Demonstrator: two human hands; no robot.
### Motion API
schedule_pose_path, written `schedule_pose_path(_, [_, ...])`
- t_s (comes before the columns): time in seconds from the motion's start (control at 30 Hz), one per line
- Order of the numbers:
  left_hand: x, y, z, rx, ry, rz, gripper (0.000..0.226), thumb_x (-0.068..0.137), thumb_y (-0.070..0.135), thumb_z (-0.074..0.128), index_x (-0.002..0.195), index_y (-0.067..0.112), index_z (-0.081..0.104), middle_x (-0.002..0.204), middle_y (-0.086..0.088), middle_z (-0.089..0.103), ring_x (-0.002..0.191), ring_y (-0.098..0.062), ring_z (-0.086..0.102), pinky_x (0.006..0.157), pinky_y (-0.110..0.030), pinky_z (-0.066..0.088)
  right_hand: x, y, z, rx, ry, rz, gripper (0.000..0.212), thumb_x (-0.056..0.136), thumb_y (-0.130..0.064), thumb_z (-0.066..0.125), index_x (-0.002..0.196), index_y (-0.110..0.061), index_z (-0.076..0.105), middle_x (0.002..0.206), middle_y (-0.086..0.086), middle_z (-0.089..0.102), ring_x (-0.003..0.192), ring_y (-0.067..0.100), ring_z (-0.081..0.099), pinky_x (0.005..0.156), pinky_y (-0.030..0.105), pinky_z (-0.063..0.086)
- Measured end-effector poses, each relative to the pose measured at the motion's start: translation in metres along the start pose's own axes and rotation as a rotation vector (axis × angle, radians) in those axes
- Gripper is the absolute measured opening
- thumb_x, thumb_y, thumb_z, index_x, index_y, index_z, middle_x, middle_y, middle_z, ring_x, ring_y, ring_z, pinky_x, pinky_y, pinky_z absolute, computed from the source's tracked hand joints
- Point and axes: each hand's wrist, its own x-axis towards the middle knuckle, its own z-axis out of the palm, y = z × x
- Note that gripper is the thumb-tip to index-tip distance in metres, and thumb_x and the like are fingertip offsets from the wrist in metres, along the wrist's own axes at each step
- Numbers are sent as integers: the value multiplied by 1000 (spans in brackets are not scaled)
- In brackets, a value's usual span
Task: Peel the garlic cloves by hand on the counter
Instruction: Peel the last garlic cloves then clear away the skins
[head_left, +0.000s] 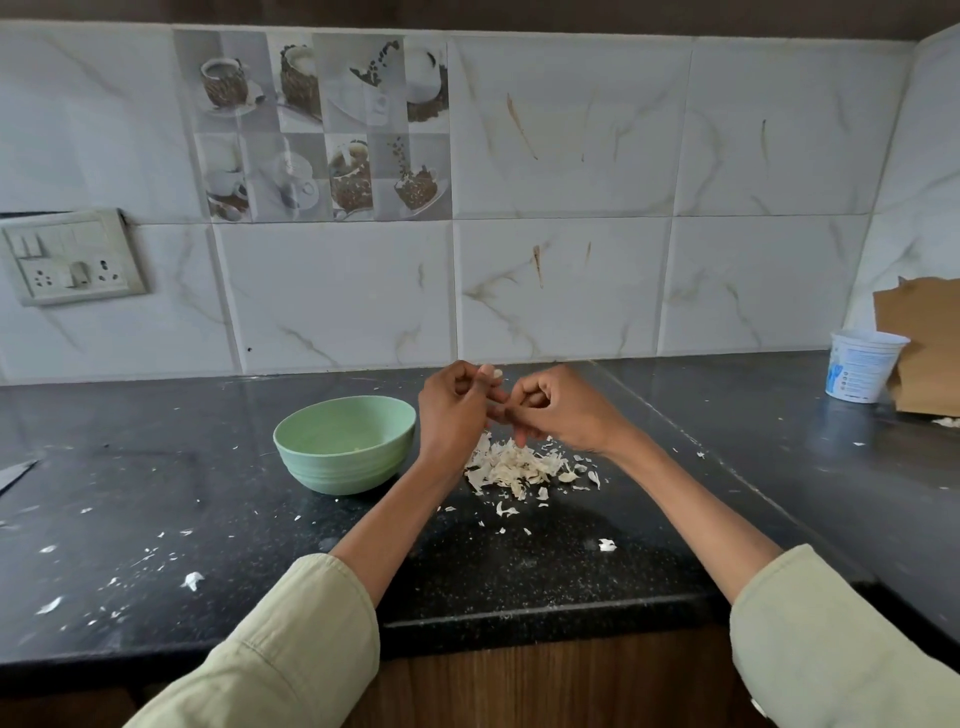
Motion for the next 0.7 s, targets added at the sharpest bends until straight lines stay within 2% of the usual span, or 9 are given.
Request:
schedule_pose_path(0.07, [3,-2,0,-70,-20,-27,21,104,25,67,97,7,76,83,-8,79,68,-19,75,60,-29,57,0,2,-5,-43,-44,14,18,89,-21,86,92,-6,77,77,7,79,67,19,70,64,23,50])
schedule_pose_path(0.13, [5,-3,1,-86,-25,-31,23,104,27,66,98,8,78,87,-8,80,74,-19,76,62,-25,57,0,1,-10,-78,-35,9,23,83,-27,91,88,-8,78,75,6,77,64,15,64,63,23,45])
schedule_pose_path(0.23, [7,-4,0,-78,-30,-32,24,105,29,65,98,10,79,89,-6,81,72,-15,74,58,-21,52,0,5,-15,-179,-16,12,27,89,-41,83,77,-17,78,63,-3,69,55,9,50,55,23,34])
schedule_pose_path(0.33, [7,-2,0,-64,-42,-28,23,105,28,65,100,11,79,90,-4,81,70,-15,72,57,-22,50,0,4,-17,-301,12,11,31,100,-39,71,78,-19,78,67,-8,74,57,8,63,60,22,48])
schedule_pose_path(0.43, [5,-2,1,-62,-56,-23,22,105,27,65,102,11,78,91,-5,81,67,-12,70,56,-22,49,-3,3,-21,-395,43,-5,26,88,-41,85,83,-18,73,71,-6,70,58,0,56,58,16,42])
schedule_pose_path(0.53, [5,-2,1,-56,-73,-24,19,105,26,66,104,11,78,92,-6,80,68,-13,71,57,-23,50,-2,6,-22,-311,130,-48,39,75,-38,95,91,-19,66,78,-1,68,62,-1,54,58,15,42])
schedule_pose_path(0.6, [5,-2,1,-55,-84,-26,15,103,22,68,105,9,76,92,-6,80,72,-13,72,58,-23,51,1,6,-20,-260,207,-104,34,81,-36,92,96,-19,67,82,0,69,66,1,56,61,16,45])
schedule_pose_path(0.7, [6,-1,1,-58,-97,-20,12,101,16,71,107,6,75,92,-8,80,73,-14,71,59,-24,52,3,3,-18,-204,293,-142,20,89,-32,84,102,-23,71,89,-4,71,75,15,64,69,25,53])
